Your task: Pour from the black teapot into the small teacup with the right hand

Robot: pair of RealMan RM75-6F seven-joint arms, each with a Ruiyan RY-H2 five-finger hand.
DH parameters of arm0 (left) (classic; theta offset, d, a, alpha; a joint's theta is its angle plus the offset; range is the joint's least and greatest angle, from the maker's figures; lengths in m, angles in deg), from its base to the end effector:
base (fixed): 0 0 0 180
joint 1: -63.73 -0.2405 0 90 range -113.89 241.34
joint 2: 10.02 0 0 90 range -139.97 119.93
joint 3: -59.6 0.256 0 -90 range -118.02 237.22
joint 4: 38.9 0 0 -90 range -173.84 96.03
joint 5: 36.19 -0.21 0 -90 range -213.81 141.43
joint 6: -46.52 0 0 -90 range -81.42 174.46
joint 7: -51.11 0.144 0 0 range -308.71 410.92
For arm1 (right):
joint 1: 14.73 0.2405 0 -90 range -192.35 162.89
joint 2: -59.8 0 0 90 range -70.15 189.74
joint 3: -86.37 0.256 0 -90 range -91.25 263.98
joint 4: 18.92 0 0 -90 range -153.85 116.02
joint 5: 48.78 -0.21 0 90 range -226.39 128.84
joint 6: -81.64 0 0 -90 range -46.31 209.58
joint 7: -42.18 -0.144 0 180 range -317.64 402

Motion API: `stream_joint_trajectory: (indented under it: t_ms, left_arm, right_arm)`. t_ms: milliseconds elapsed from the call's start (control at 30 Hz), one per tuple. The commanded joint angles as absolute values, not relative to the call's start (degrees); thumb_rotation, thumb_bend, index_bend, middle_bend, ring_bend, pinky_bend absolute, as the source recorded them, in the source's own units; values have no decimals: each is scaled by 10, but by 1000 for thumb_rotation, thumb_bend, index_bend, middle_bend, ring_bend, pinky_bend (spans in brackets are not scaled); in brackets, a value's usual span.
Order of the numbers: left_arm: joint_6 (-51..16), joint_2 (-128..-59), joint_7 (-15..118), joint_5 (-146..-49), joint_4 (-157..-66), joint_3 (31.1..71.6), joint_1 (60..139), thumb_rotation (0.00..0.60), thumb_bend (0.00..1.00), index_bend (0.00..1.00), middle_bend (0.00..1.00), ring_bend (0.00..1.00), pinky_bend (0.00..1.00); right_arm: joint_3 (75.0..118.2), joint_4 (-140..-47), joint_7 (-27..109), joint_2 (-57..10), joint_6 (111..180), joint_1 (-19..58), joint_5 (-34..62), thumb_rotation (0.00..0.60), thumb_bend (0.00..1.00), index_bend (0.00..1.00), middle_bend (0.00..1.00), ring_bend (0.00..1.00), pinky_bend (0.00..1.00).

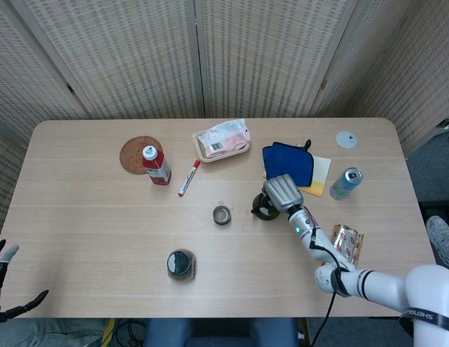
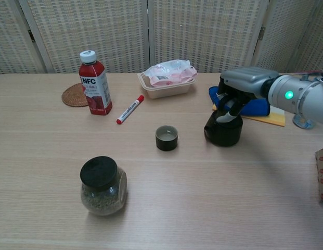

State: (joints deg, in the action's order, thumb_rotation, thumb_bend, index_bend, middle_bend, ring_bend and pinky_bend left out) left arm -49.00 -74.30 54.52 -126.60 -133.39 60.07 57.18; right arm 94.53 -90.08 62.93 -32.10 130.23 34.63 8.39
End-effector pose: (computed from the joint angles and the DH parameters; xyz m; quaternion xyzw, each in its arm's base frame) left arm -0.3154 0.1064 0.1673 -0.5568 -0.3874 -0.3725 0.6333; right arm -0.1641 -0.3880 -0.0273 0.7651 -0.3529 0.3012 0.4465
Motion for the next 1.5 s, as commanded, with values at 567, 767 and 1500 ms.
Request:
stream_joint_trajectory:
  t_ms: [567, 767, 1500]
  left_arm:
    - [-492, -743, 546, -1267, -1335, 601, 571, 286, 0, 108, 0, 0, 0]
    - [-494, -742, 544, -1267, -1335, 601, 571, 285, 0, 108, 0, 0, 0]
    - [-448, -733, 547, -1268, -1342, 593, 607, 289, 0, 109, 0, 0, 0]
  right_arm:
    - [944, -947, 714, -302, 1300, 349, 24, 462, 0, 566, 513, 416, 238]
    - [943, -980, 716, -287, 1329, 340, 43, 461, 0, 337, 286, 186, 178]
    - [860, -1170, 686, -122, 1632, 134, 219, 600, 0, 220, 187, 109, 135]
